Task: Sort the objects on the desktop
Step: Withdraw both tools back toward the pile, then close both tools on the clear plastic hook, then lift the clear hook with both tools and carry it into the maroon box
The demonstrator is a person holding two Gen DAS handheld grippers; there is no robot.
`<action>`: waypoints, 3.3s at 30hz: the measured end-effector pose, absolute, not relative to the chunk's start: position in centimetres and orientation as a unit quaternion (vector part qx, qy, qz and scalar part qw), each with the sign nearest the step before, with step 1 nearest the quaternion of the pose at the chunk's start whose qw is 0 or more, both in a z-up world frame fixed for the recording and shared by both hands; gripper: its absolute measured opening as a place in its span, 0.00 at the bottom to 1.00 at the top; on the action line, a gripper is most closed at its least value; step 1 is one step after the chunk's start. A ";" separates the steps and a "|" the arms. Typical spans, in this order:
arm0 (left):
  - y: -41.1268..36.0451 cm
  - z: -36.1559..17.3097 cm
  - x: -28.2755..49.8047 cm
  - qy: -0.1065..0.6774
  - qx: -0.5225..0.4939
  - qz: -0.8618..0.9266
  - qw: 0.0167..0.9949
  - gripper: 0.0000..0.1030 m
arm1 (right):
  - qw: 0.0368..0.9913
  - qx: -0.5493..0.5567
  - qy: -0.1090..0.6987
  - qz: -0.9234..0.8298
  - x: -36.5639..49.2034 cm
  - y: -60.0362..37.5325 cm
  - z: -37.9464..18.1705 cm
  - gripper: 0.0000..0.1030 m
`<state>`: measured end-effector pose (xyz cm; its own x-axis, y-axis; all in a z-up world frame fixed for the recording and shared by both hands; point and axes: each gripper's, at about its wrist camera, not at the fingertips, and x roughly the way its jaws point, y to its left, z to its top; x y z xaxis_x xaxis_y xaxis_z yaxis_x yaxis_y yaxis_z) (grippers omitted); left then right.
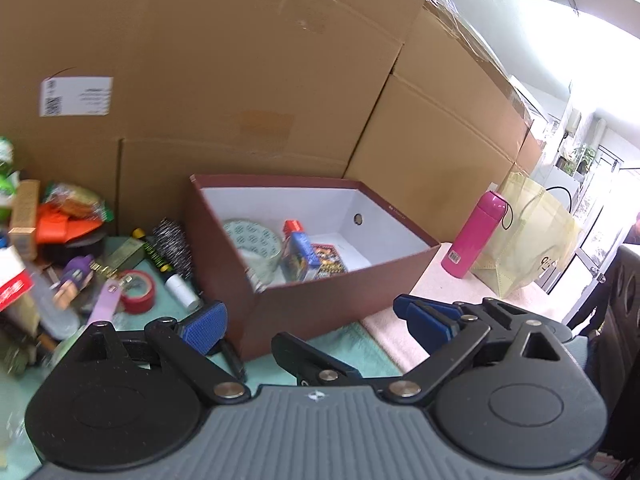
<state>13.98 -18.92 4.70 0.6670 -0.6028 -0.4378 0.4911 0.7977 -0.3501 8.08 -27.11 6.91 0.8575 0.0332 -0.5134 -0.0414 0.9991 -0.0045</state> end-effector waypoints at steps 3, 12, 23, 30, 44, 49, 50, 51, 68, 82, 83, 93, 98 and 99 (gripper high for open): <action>-17.4 3.7 12.7 0.279 -0.109 -0.295 0.907 0.97 | 0.963 -0.002 0.267 0.031 7.0 -25.9 6.2 0.93; -13.1 0.3 9.6 0.288 -0.114 -0.272 0.911 0.96 | 0.958 0.012 0.278 0.067 4.3 -21.6 2.8 0.93; -6.2 -2.1 8.1 0.290 -0.141 -0.221 0.920 0.96 | 0.948 0.031 0.299 0.107 4.0 -18.7 -0.4 0.93; -3.8 -2.7 8.8 0.292 -0.151 -0.182 0.927 0.96 | 0.939 0.016 0.312 0.144 4.6 -15.9 -1.6 0.92; -2.4 -3.5 11.3 0.306 -0.169 -0.180 0.919 0.78 | 0.927 -0.009 0.301 0.223 8.0 -11.7 -2.2 0.72; -2.6 -4.1 12.3 0.324 -0.182 -0.184 0.910 0.71 | 0.920 -0.014 0.308 0.242 9.8 -10.8 -2.5 0.65; -2.6 -4.2 12.4 0.324 -0.180 -0.182 0.911 0.71 | 0.920 -0.015 0.308 0.243 10.1 -10.7 -2.6 0.64; -2.7 -4.2 12.5 0.323 -0.176 -0.180 0.912 0.71 | 0.919 -0.017 0.308 0.244 10.3 -10.6 -2.6 0.63; -2.4 -4.4 14.1 0.335 -0.192 -0.182 0.904 0.51 | 0.918 -0.030 0.308 0.250 10.9 -10.3 -2.6 0.33; -2.9 -4.5 14.9 0.351 -0.188 -0.165 0.903 0.16 | 0.923 -0.036 0.306 0.231 10.7 -10.3 -2.6 0.18; -2.9 -4.4 14.9 0.351 -0.186 -0.163 0.903 0.14 | 0.923 -0.034 0.305 0.230 10.7 -10.3 -2.6 0.18; -3.8 -3.4 14.2 0.345 -0.178 -0.177 0.904 0.14 | 0.929 -0.016 0.294 0.222 9.6 -11.4 -2.0 0.18; -5.3 -2.0 13.7 0.335 -0.172 -0.200 0.905 0.14 | 0.938 -0.004 0.277 0.210 8.5 -13.0 -0.9 0.18; -5.9 -1.7 13.7 0.332 -0.171 -0.205 0.905 0.14 | 0.940 -0.001 0.273 0.206 8.3 -13.5 -0.6 0.18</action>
